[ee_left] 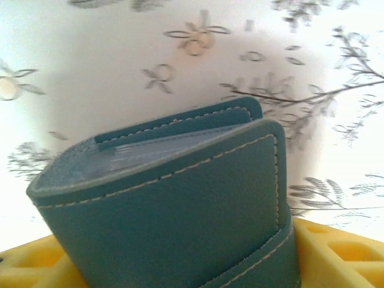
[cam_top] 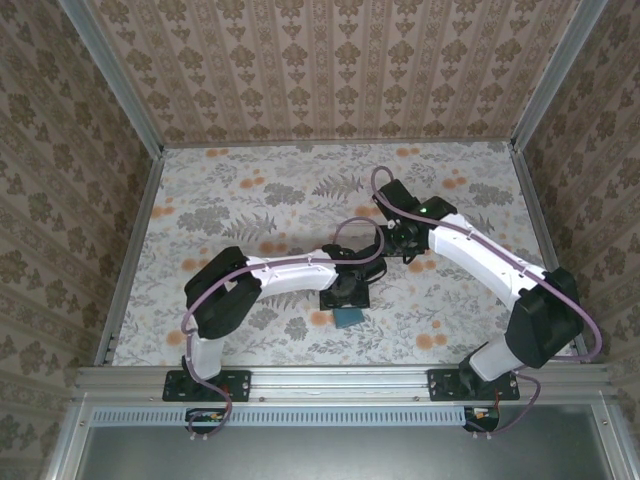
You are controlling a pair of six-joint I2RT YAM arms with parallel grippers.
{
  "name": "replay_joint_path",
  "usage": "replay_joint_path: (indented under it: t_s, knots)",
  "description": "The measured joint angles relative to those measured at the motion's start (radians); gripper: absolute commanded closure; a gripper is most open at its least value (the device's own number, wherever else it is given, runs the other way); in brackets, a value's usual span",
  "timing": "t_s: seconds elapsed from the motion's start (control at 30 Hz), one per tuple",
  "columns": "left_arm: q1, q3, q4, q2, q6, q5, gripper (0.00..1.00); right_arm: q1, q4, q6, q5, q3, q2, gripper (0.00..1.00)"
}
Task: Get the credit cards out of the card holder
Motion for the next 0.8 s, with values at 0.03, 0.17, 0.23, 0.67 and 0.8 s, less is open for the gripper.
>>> replay_joint_path:
  t_s: [0.03,0.17,0.23,0.67,0.8]
  knots:
    - [-0.002,0.008,0.001,0.004,0.006,0.001,0.26,-0.006,0.000,0.000,0.000,-0.006,-0.006,0.63]
    - [-0.007,0.019,0.000,0.007,0.045,0.007,0.18,-0.014,-0.001,0.000,0.000,-0.025,-0.026,0.63]
    - [-0.006,0.021,0.000,0.007,0.063,0.007,0.14,-0.015,-0.002,0.000,0.000,-0.030,-0.035,0.63]
    - [0.058,-0.100,0.058,-0.202,0.124,0.018,0.10,-0.015,-0.003,0.014,-0.052,-0.072,-0.118,0.63]
    - [0.105,-0.199,0.108,-0.298,0.126,0.032,0.15,-0.003,-0.003,0.030,-0.076,-0.093,-0.142,0.63]
